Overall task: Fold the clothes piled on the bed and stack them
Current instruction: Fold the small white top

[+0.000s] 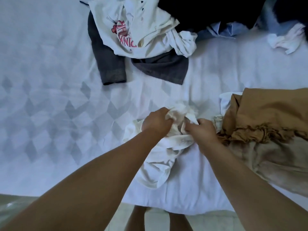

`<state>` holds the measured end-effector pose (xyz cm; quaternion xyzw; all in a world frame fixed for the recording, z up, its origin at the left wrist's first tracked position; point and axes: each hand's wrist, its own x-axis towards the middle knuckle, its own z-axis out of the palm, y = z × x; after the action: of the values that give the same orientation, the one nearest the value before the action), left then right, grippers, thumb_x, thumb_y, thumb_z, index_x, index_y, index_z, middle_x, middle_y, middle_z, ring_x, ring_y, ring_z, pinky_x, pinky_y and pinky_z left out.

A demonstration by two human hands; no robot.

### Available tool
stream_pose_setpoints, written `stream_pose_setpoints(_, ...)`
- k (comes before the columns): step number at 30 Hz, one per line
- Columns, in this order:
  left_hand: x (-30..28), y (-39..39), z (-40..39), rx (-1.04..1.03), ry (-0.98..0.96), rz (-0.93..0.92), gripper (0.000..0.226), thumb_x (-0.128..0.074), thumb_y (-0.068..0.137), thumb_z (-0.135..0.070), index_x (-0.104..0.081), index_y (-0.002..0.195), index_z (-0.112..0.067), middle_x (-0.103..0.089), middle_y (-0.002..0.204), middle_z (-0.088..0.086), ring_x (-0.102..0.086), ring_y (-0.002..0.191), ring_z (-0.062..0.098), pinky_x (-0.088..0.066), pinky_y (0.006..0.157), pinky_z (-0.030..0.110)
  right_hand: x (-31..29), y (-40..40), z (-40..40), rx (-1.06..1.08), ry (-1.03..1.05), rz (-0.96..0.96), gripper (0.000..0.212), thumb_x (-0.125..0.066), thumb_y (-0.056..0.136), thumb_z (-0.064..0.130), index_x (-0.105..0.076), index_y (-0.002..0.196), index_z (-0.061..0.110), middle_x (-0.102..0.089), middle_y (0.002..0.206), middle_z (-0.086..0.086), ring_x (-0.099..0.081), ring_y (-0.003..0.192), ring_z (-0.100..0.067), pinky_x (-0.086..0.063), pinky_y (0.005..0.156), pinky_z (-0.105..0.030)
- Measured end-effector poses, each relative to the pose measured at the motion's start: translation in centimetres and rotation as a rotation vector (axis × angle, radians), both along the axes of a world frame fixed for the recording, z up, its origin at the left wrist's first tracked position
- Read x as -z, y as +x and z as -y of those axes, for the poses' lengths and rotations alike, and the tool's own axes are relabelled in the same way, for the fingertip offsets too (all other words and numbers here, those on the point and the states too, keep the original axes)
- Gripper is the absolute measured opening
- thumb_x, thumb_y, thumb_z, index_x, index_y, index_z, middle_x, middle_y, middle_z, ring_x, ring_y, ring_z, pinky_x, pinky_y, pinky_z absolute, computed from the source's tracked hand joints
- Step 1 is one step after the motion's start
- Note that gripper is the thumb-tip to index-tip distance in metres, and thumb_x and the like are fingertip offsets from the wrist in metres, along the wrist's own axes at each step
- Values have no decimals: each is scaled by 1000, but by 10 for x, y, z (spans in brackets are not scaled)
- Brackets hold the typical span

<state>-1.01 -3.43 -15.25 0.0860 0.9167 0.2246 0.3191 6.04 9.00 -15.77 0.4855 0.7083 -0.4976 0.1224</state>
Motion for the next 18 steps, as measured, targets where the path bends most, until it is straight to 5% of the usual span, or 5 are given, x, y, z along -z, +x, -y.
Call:
stream_pose_setpoints(4, -25, -4, 52, -224, 346, 24, 23, -56, 93, -32, -62, 82, -12, -62, 75, 5, -57, 75, 16, -43, 70, 29, -29, 3, 5, 110, -230, -137, 13, -68, 75, 3, -65, 88, 3, -65, 78, -8, -60, 72, -20, -43, 63, -28)
stream_pose_setpoints(9, -81, -24, 102, -449, 577, -38, 15, -58, 94, -23, -72, 96, -25, -68, 90, -14, -59, 78, -7, -42, 69, 3, -75, -9, 15, 304, -402, -471, 19, -63, 78, -9, -64, 94, 1, -69, 69, -2, -66, 65, -16, -53, 60, -26)
stream_pose_setpoints(14, -139, -44, 127, -517, 624, -174, 21, -52, 96, -20, -70, 90, -12, -62, 78, -5, -52, 66, 1, -41, 59, 8, -133, -28, 28, 273, -458, -696, 17, -59, 80, -10, -58, 90, 4, -67, 60, 5, -64, 56, -9, -49, 53, -20)
stream_pose_setpoints(18, -182, -46, 137, -578, 626, -131, 30, -47, 98, -25, -58, 85, -1, -48, 68, -1, -44, 68, 14, -38, 55, 19, -180, -33, 45, 119, -658, -750, 7, -67, 76, 3, -62, 79, 8, -66, 67, -1, -63, 63, -13, -49, 65, -28)
